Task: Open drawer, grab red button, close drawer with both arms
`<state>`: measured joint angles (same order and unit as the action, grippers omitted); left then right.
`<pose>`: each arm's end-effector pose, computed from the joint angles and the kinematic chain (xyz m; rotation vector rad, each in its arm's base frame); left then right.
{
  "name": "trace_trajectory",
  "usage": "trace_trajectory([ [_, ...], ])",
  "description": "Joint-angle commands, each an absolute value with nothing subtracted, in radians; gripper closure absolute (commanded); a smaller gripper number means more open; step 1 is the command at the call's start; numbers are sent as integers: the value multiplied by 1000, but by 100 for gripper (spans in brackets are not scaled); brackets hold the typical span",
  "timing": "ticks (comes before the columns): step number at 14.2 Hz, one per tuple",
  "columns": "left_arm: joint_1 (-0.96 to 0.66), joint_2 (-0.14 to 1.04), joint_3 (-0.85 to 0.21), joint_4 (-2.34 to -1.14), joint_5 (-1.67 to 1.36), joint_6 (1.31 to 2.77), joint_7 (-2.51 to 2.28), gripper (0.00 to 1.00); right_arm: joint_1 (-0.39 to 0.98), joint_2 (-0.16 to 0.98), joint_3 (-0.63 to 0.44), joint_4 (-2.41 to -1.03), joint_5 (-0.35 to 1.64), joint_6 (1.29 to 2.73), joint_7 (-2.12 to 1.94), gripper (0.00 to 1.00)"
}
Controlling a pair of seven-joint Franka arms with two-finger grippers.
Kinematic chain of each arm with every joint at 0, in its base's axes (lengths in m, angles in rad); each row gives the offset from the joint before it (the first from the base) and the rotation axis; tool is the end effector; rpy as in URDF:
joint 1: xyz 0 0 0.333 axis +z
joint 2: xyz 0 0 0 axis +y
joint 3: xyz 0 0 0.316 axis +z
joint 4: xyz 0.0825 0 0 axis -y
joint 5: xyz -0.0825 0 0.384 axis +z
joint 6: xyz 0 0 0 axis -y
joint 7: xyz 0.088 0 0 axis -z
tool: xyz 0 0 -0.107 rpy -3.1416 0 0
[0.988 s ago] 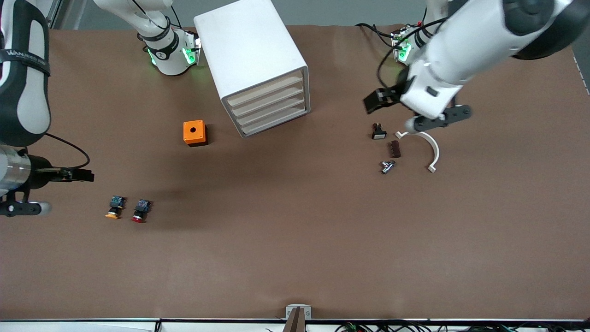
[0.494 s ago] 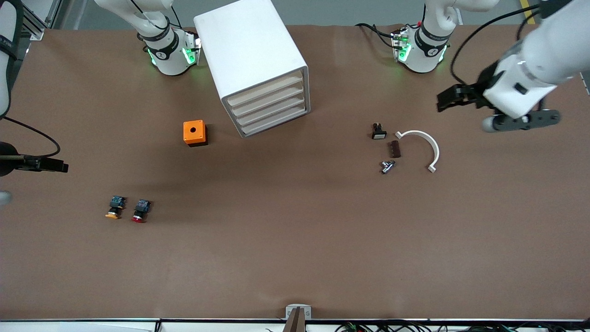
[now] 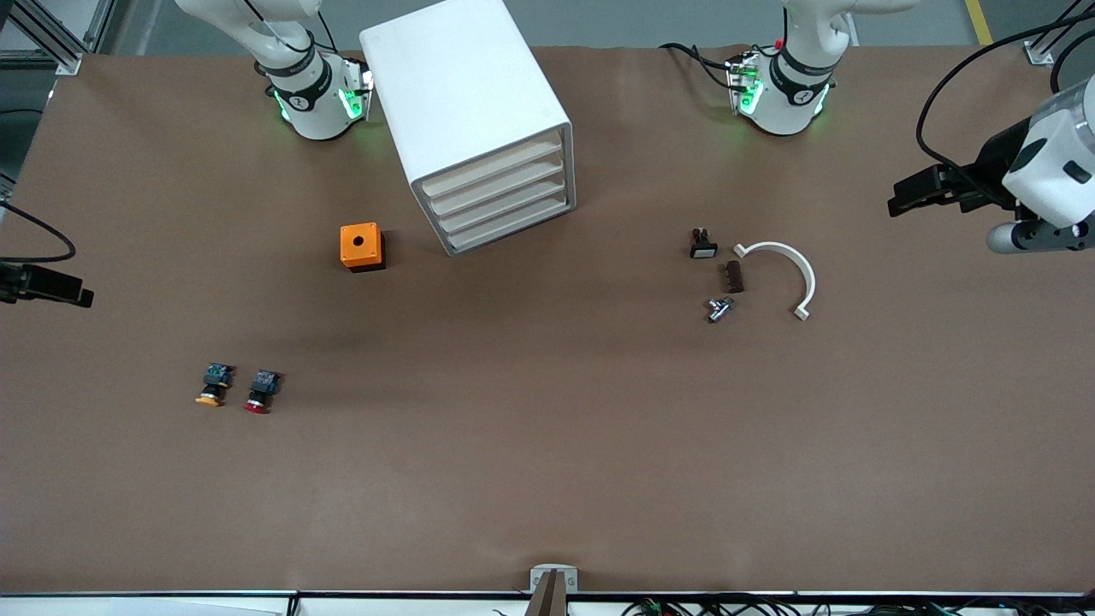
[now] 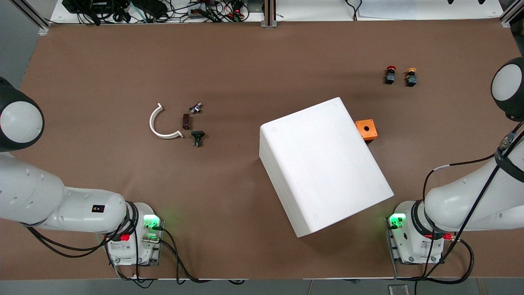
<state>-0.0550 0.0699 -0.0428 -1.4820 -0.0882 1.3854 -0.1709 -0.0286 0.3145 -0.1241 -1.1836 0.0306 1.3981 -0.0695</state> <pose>0.5522 -0.0640 0.6126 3.0603 0.0978 -0.2718 0.6248 -0.0781 0.6040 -3.1329 0.1179 0.1538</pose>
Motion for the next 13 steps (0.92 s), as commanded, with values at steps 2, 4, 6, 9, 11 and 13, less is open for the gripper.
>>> trace_trajectory([
  [2,-5,44,-71,-1532,-64,1463,-121,0,-17,126,-114,-1357,49,1394,-32,0],
  [4,17,44,-80,-1537,-61,1514,-121,0,-15,59,-114,-1432,41,1399,-26,0],
  [6,23,14,-84,-1563,-25,1561,-121,0,-20,3,-114,-1456,40,1373,-28,0],
  [9,61,-104,-84,-1722,-21,1710,-120,0,-2,-29,-101,-1499,3,1381,-26,0],
  [11,63,-109,-71,-1707,-23,1717,-110,0,3,-49,-100,-1535,3,1406,-26,0],
  [13,90,-101,-58,-1663,-25,1712,-104,0,29,-72,-101,-1557,3,1414,-26,0],
])
